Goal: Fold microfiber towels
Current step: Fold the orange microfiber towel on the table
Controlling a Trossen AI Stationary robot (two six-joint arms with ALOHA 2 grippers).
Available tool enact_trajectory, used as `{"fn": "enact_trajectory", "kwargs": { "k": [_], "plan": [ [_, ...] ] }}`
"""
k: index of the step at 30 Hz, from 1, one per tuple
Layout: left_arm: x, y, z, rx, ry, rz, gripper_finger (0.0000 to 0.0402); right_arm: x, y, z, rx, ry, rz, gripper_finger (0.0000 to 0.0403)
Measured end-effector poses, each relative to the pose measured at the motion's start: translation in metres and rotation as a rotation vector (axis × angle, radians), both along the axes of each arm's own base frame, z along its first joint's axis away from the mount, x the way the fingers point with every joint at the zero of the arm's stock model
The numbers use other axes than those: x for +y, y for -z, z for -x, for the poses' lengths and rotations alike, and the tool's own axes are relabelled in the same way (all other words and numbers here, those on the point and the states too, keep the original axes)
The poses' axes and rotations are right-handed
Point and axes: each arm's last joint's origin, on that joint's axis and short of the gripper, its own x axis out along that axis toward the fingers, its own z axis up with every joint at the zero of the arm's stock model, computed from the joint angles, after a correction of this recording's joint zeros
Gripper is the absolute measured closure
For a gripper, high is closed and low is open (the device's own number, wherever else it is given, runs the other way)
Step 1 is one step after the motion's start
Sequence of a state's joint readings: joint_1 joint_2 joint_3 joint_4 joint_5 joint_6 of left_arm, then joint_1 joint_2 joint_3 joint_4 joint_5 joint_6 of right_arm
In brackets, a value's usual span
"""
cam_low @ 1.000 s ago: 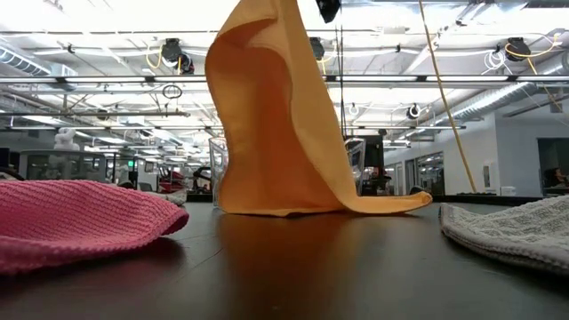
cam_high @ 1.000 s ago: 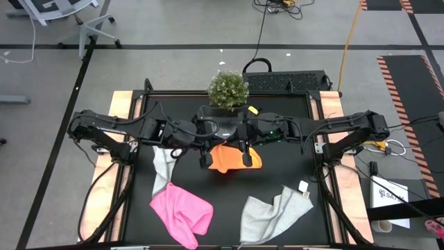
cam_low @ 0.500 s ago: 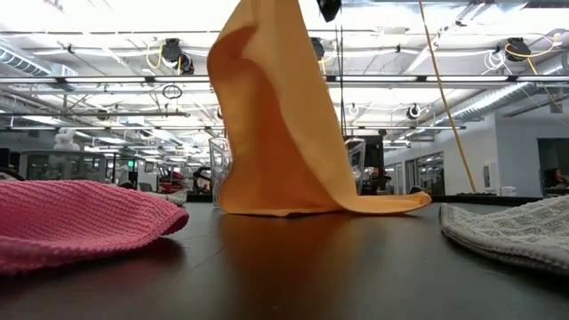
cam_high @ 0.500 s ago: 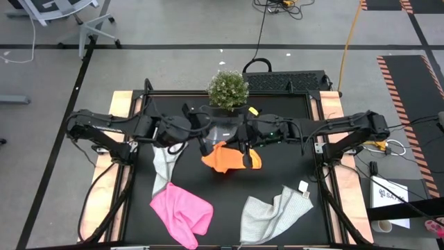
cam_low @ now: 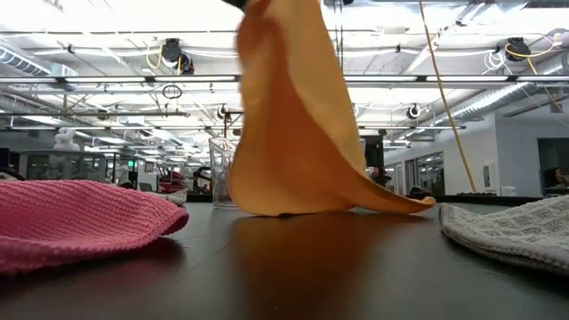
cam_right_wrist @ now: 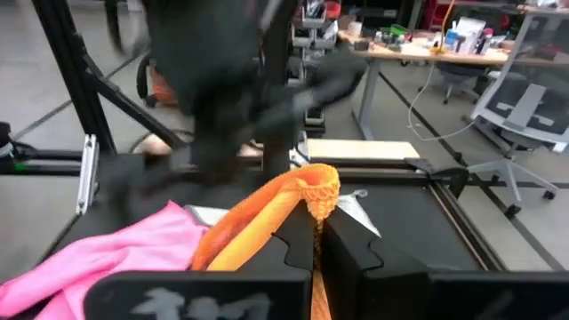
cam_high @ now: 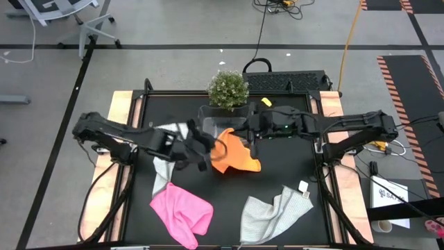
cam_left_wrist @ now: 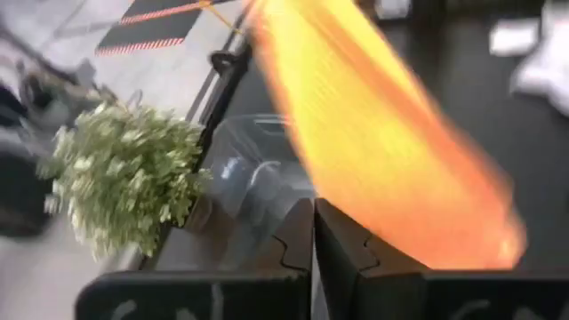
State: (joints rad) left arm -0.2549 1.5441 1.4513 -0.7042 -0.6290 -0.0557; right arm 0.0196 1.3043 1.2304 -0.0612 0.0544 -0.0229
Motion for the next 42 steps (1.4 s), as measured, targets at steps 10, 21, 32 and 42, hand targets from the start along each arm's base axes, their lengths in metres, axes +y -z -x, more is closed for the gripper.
{"fn": "enact_trajectory", "kwargs": {
  "k": [10, 21, 32, 42],
  "plan": [
    [-0.012, 0.05, -0.035, 0.266, 0.103, -0.402, 0.0303, -0.012, -0.009, 0.01, -0.027, 0.043, -0.01, 0.0403],
    [-0.009, -0.006, -0.016, -0.091, -0.021, -0.246, 0.0238, -0.034, 0.004, 0.015, 0.107, 0.127, -0.024, 0.0403],
    [-0.015, -0.004, -0.023, -0.159, 0.087, -0.035, 0.0179, -0.054, 0.003, 0.017, 0.103, 0.178, 0.033, 0.0403],
    [-0.002, 0.026, -0.047, -0.098, -0.148, -0.259, 0.0172, -0.051, -0.003, 0.015, 0.045, 0.164, 0.036, 0.0403]
  ]
}}
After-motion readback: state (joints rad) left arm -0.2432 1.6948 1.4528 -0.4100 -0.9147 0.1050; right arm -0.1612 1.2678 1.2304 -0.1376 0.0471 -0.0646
